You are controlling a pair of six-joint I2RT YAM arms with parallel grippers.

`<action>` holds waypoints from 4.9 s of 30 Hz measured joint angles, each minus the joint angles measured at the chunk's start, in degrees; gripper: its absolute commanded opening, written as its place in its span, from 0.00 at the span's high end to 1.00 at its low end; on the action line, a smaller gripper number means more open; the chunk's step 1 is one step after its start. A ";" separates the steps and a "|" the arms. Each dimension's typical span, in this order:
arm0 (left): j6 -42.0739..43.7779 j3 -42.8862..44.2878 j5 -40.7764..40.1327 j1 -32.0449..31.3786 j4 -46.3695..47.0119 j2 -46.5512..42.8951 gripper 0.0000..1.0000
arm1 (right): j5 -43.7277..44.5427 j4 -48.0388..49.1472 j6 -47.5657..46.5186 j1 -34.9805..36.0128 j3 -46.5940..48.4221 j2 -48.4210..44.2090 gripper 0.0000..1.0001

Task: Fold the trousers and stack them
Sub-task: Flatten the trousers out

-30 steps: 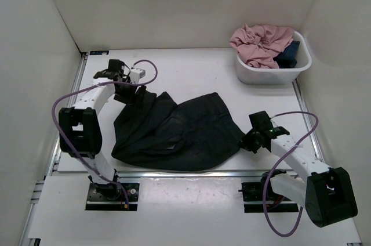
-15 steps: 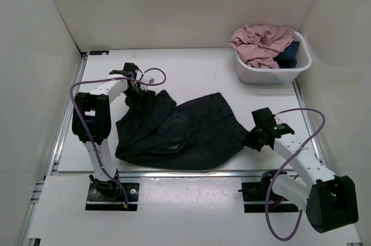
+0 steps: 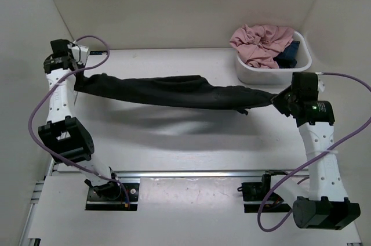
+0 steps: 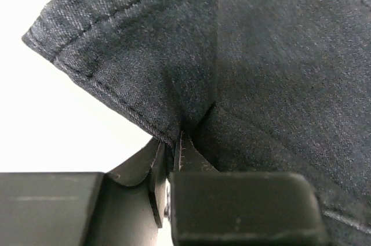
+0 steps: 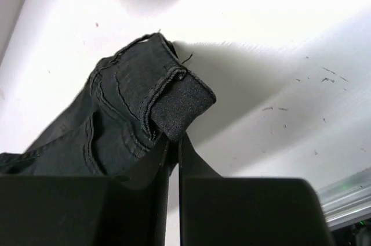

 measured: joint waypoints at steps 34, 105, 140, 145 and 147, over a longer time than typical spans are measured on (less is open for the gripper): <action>5.31 -13.38 -1.09 8.72 -5.79 3.67 0.22 | -8.59 -1.22 -10.49 -6.86 -0.44 9.84 1.00; 6.23 7.04 18.64 24.85 -11.19 0.44 0.86 | -11.32 -1.38 -15.80 -9.29 13.38 12.02 1.00; -0.85 4.94 6.32 9.88 -3.89 17.66 0.23 | -8.74 2.62 -14.73 -10.58 -9.97 8.48 1.00; 0.50 -10.23 6.36 18.56 -0.59 0.37 0.23 | -8.79 2.91 -14.75 -10.58 -10.93 6.80 1.00; 1.18 -17.22 5.92 21.55 1.64 -4.96 0.23 | -8.74 2.95 -14.78 -10.58 -11.85 6.21 1.00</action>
